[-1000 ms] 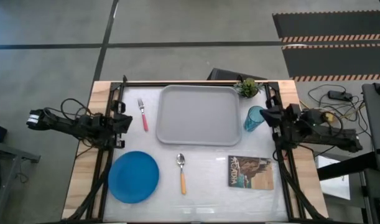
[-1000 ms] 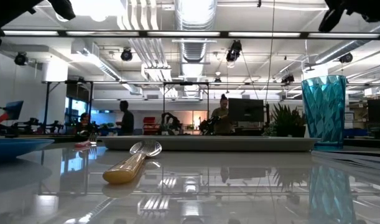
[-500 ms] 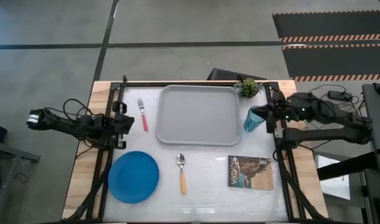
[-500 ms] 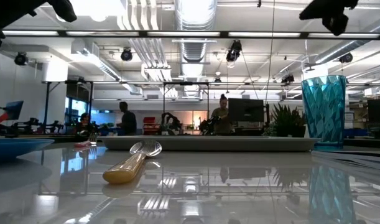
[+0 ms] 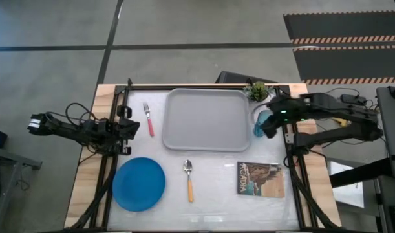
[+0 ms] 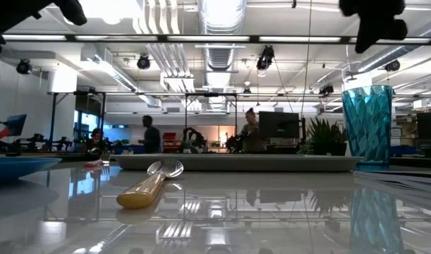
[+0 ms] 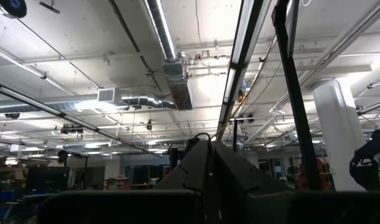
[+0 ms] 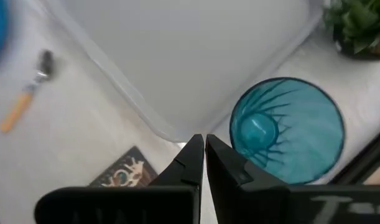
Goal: Pick and place plate/cup/fork/spoon on tray
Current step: Put the blue glass to the top right corner of the tray
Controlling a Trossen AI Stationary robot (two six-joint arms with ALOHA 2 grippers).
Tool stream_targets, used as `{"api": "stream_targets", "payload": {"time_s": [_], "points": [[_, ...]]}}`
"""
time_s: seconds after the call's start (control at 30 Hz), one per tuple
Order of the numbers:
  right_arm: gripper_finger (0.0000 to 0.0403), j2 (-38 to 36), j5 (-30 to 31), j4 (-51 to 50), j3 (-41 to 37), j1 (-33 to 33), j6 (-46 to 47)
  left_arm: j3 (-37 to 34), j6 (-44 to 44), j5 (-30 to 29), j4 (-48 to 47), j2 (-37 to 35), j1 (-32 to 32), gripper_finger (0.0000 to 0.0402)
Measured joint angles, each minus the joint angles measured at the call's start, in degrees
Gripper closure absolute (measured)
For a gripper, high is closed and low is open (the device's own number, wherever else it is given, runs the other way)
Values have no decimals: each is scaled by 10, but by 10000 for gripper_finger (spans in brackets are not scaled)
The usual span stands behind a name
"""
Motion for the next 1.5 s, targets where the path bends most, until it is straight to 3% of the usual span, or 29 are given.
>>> {"api": "stream_targets", "payload": {"time_s": [0.13,0.5,0.67,0.83,1.3,1.5], "points": [[371,28,1,2,-3,0,24,-1,0,0,0,0,0,398],[244,44,53,-28,-3,-2,29,-1,0,-1,0,1,0,398],[215,44,71,-27,-9,-5,11,-1,0,-1,0,1,0,398],[212,43,100,-24,-27,-5,-8,-1,0,-1,0,1,0,398],[227,43,93,-4,-110,-4,-16,-1,0,-1,0,1,0,398],[275,43,80,7,-114,-4,-21,-1,0,-1,0,1,0,398]]}}
